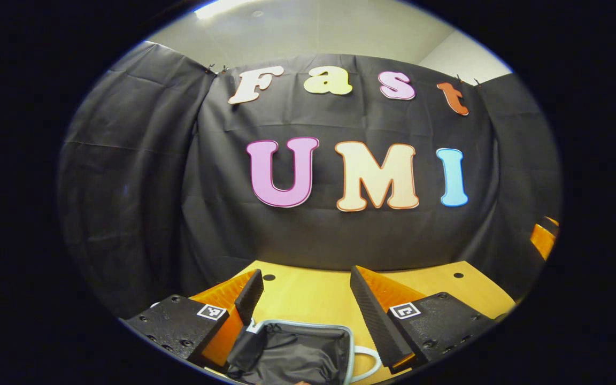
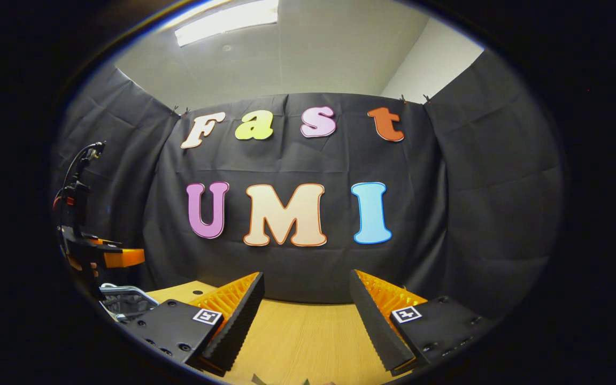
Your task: First open the suitcase, pack the skin care products into it, and then close the suitcase.
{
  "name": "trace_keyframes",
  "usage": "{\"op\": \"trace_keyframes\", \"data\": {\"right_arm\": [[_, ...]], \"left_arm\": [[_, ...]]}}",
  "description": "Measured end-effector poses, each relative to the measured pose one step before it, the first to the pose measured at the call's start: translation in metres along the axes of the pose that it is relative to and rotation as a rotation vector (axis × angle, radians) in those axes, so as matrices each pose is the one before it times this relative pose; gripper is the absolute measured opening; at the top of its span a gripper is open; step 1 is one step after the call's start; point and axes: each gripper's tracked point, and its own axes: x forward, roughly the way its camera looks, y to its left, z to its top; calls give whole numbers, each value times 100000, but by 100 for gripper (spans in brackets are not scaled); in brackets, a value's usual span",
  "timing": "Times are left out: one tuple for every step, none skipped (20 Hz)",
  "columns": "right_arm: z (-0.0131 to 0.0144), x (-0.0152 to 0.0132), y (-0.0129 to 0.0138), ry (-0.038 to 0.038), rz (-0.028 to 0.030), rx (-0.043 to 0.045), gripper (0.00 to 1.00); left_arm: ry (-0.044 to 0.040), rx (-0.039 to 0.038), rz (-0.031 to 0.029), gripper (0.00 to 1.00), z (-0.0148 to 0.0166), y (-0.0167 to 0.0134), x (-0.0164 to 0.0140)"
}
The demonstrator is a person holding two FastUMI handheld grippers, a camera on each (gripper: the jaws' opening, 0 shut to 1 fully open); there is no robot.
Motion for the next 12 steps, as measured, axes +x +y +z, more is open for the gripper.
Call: {"op": "trace_keyframes", "data": {"right_arm": [[-37,-163,-398,66,179,-395,99],[-73,-153,-280,236,285,-71,99],[-209,-200,-256,288,410,73,99],[-139,-228,-148,362,619,-199,99],[-252,-181,-104,623,885,-552,99],[-262,-119,-135,770,986,-847,99],[-285,-229,-177,708,857,-781,99],[-180,-112,-127,505,802,-350,99],[-180,-246,-70,454,748,0,99],[-9,-230,-90,28,530,40,97],[-143,-233,-169,75,401,-142,99],[-170,-225,-243,397,300,-375,99]], "left_arm": [[1154,-220,-1704,94,-452,-1225,-347],[1462,120,-1613,94,-620,-1113,-382],[1579,319,-1462,94,-793,-1085,-21],[1988,103,-1816,94,-855,-1217,-30],[1531,217,-1641,94,-702,-1071,-141],[1804,627,-1339,95,-899,-1061,-34],[1557,475,-1070,94,-710,-891,-37],[1649,182,-1544,95,-789,-1073,-73],[1713,-60,-1648,95,-768,-1173,-29],[1537,24,-1712,95,127,-1179,-1465],[1468,252,-1922,95,-759,-1104,5],[1592,484,-1519,95,-782,-992,25]]}}
